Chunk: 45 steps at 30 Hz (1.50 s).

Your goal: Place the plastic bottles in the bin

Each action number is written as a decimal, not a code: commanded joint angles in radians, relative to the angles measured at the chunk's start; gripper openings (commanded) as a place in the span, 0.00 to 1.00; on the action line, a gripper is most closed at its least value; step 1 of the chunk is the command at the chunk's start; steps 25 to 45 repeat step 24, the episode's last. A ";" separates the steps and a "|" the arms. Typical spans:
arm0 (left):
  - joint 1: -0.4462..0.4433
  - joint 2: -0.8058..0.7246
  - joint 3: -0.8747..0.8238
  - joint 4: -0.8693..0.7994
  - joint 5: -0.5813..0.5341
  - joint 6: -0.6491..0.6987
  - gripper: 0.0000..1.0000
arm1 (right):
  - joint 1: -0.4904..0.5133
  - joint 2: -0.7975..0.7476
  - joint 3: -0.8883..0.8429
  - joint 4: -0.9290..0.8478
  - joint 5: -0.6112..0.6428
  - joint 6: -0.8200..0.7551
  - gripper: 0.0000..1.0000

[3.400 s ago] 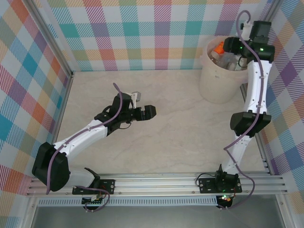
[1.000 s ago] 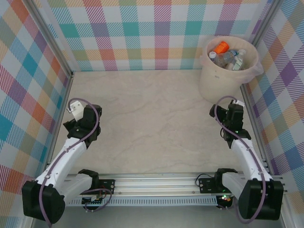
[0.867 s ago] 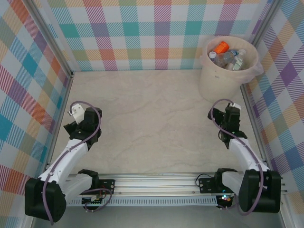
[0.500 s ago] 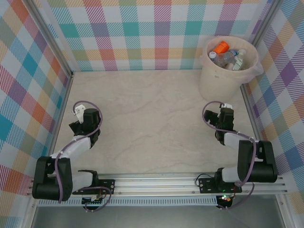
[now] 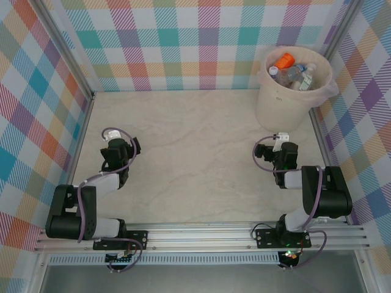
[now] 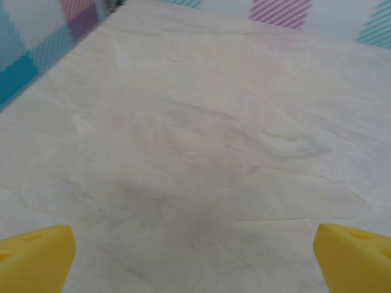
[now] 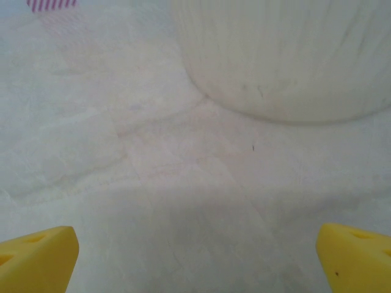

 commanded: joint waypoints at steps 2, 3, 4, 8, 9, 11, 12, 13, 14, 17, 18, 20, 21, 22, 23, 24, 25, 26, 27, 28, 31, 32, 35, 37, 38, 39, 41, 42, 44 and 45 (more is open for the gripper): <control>0.011 0.076 -0.065 0.216 0.106 0.058 1.00 | 0.010 -0.001 0.022 0.020 -0.007 -0.021 1.00; 0.011 0.101 -0.085 0.283 0.097 0.052 1.00 | 0.010 -0.002 0.022 0.020 -0.007 -0.021 1.00; 0.006 0.135 -0.096 0.324 0.093 0.055 1.00 | 0.009 -0.002 0.022 0.019 -0.006 -0.022 1.00; -0.050 0.194 -0.059 0.324 -0.013 0.088 1.00 | 0.010 -0.002 0.022 0.018 -0.008 -0.023 1.00; -0.050 0.184 -0.053 0.294 -0.012 0.083 1.00 | 0.011 -0.001 0.023 0.018 -0.008 -0.023 1.00; -0.050 0.186 -0.054 0.298 -0.012 0.084 1.00 | 0.011 -0.001 0.025 0.015 -0.016 -0.028 1.00; -0.049 0.185 -0.054 0.296 -0.013 0.083 1.00 | 0.011 0.000 0.025 0.014 -0.016 -0.027 1.00; -0.050 0.187 -0.055 0.302 -0.012 0.083 1.00 | 0.011 0.000 0.025 0.014 -0.016 -0.028 1.00; -0.049 0.186 -0.053 0.297 -0.013 0.084 1.00 | 0.011 0.000 0.025 0.014 -0.016 -0.028 1.00; -0.049 0.187 -0.055 0.298 -0.013 0.083 1.00 | 0.011 0.002 0.028 0.010 -0.018 -0.028 1.00; -0.049 0.187 -0.055 0.299 -0.012 0.083 1.00 | 0.010 0.004 0.035 0.001 -0.020 -0.028 1.00; -0.047 0.185 -0.054 0.298 -0.011 0.082 1.00 | 0.009 0.005 0.036 -0.002 -0.023 -0.028 1.00; -0.047 0.185 -0.054 0.298 -0.010 0.081 1.00 | 0.008 0.004 0.035 -0.001 -0.023 -0.029 1.00; -0.047 0.185 -0.054 0.298 -0.010 0.081 1.00 | 0.011 0.004 0.033 0.005 -0.022 -0.030 1.00; -0.048 0.185 -0.054 0.298 -0.010 0.082 1.00 | 0.010 0.000 0.029 0.008 -0.023 -0.030 1.00; -0.047 0.185 -0.054 0.298 -0.010 0.081 1.00 | 0.011 0.000 0.027 0.010 -0.025 -0.030 1.00; -0.047 0.185 -0.054 0.298 -0.010 0.081 1.00 | 0.011 0.000 0.027 0.010 -0.025 -0.030 1.00; -0.047 0.185 -0.054 0.298 -0.010 0.081 1.00 | 0.011 0.000 0.027 0.010 -0.025 -0.030 1.00; -0.047 0.185 -0.054 0.298 -0.010 0.081 1.00 | 0.011 0.000 0.027 0.010 -0.025 -0.030 1.00; -0.047 0.185 -0.054 0.298 -0.010 0.081 1.00 | 0.011 0.000 0.027 0.010 -0.025 -0.030 1.00; -0.047 0.185 -0.054 0.298 -0.010 0.081 1.00 | 0.011 0.000 0.027 0.010 -0.025 -0.030 1.00; -0.047 0.185 -0.054 0.298 -0.010 0.081 1.00 | 0.011 0.000 0.027 0.010 -0.025 -0.030 1.00; -0.047 0.185 -0.054 0.298 -0.010 0.081 1.00 | 0.011 0.000 0.027 0.010 -0.025 -0.030 1.00; -0.047 0.185 -0.054 0.298 -0.010 0.081 1.00 | 0.011 0.000 0.027 0.010 -0.025 -0.030 1.00; -0.047 0.185 -0.054 0.298 -0.010 0.081 1.00 | 0.011 0.000 0.027 0.010 -0.025 -0.030 1.00; -0.047 0.185 -0.054 0.298 -0.010 0.081 1.00 | 0.011 0.000 0.027 0.010 -0.025 -0.030 1.00; -0.047 0.185 -0.054 0.298 -0.010 0.081 1.00 | 0.011 0.000 0.027 0.010 -0.025 -0.030 1.00; -0.047 0.185 -0.054 0.298 -0.010 0.081 1.00 | 0.011 0.000 0.027 0.010 -0.025 -0.030 1.00; -0.047 0.185 -0.054 0.298 -0.010 0.081 1.00 | 0.011 0.000 0.027 0.010 -0.025 -0.030 1.00; -0.047 0.185 -0.054 0.298 -0.010 0.081 1.00 | 0.011 0.000 0.027 0.010 -0.025 -0.030 1.00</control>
